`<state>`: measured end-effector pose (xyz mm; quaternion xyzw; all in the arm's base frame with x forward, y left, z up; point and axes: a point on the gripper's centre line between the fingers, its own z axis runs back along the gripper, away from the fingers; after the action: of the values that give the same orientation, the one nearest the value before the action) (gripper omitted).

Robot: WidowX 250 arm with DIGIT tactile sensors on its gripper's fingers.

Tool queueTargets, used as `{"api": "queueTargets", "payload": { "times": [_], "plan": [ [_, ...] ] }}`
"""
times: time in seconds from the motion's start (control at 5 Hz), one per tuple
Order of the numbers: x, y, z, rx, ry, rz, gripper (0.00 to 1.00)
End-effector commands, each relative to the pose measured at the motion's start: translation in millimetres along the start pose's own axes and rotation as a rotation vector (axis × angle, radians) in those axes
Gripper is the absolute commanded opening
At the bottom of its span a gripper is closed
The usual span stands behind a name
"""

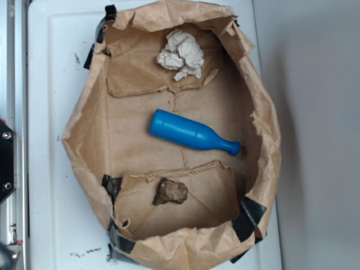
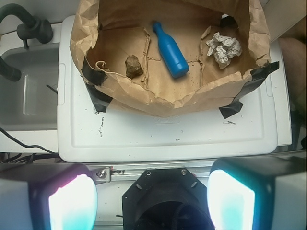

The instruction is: Grab the white paper.

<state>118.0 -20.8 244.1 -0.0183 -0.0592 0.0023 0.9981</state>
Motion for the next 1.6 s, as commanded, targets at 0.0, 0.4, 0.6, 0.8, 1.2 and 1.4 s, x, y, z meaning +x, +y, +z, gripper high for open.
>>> {"api": "queueTargets", "payload": {
  "times": [0.0, 0.4, 0.6, 0.8, 1.2, 1.4],
  "plan": [
    [0.0, 0.0, 0.0, 0.000, 0.000, 0.000, 1.00],
    [96.4, 18.9, -25.8, 0.052, -0.055, 0.148, 1.00],
    [139.4, 36.1, -60.2, 0.097, -0.071, 0.394, 1.00],
    [139.4, 36.1, -60.2, 0.097, -0.071, 0.394, 1.00],
    [139.4, 36.1, -60.2, 0.097, -0.071, 0.394, 1.00],
    [141.9, 48.9, -93.7, 0.061, -0.163, 0.586, 1.00]
  ]
}}
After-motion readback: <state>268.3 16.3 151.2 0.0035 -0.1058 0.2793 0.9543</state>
